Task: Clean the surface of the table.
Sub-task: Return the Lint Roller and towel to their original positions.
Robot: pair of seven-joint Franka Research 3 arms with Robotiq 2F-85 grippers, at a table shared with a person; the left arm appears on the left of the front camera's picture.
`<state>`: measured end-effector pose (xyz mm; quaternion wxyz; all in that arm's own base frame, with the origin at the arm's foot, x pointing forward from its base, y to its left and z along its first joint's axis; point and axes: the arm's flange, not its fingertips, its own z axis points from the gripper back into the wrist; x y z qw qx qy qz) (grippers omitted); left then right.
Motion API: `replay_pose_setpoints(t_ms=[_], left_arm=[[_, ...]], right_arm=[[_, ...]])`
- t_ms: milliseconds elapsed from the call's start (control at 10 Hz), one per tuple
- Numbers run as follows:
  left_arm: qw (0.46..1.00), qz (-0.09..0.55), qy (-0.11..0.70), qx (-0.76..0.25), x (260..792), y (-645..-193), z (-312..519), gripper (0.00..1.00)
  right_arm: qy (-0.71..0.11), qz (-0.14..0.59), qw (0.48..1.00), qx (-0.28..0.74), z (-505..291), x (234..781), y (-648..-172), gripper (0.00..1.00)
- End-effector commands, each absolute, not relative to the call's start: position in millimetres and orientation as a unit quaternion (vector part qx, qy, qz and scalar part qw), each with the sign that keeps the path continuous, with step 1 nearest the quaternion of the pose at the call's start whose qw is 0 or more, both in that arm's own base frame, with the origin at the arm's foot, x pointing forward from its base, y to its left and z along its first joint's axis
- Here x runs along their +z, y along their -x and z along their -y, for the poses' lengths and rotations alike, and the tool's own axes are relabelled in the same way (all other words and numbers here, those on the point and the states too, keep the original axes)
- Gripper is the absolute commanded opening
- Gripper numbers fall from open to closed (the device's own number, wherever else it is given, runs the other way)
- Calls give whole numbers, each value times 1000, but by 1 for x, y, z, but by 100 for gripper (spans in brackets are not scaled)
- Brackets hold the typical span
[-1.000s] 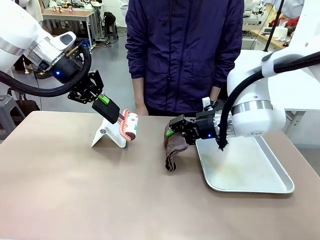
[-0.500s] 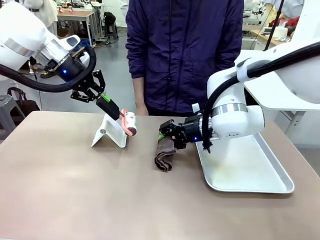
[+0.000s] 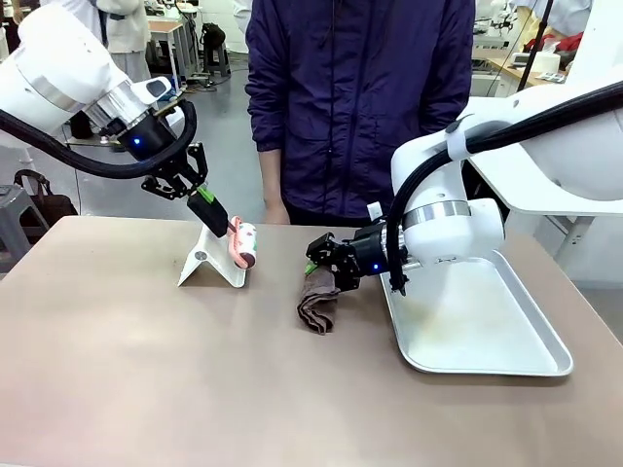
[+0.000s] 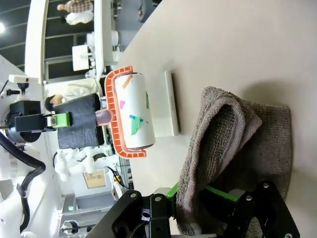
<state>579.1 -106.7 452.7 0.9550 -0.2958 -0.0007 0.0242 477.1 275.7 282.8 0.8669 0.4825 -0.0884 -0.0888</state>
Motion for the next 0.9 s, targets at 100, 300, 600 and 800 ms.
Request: replay_pose_setpoints(t_ms=[100,300,600,800], left_arm=[[964,4,265,20,455,-585,114,22],[966,4,259,16,450,-587,117,22],[967,-7,254,14,442,-590,123,22],[969,-19,244,19,434,-592,129,22]], right_arm=[[-475,90,871,-93,-277,293,-484,0],[-475,89,871,-88,-280,293,-482,0],[-481,90,868,-87,-276,293,-478,0],[-485,86,866,-87,-276,291,-478,0]])
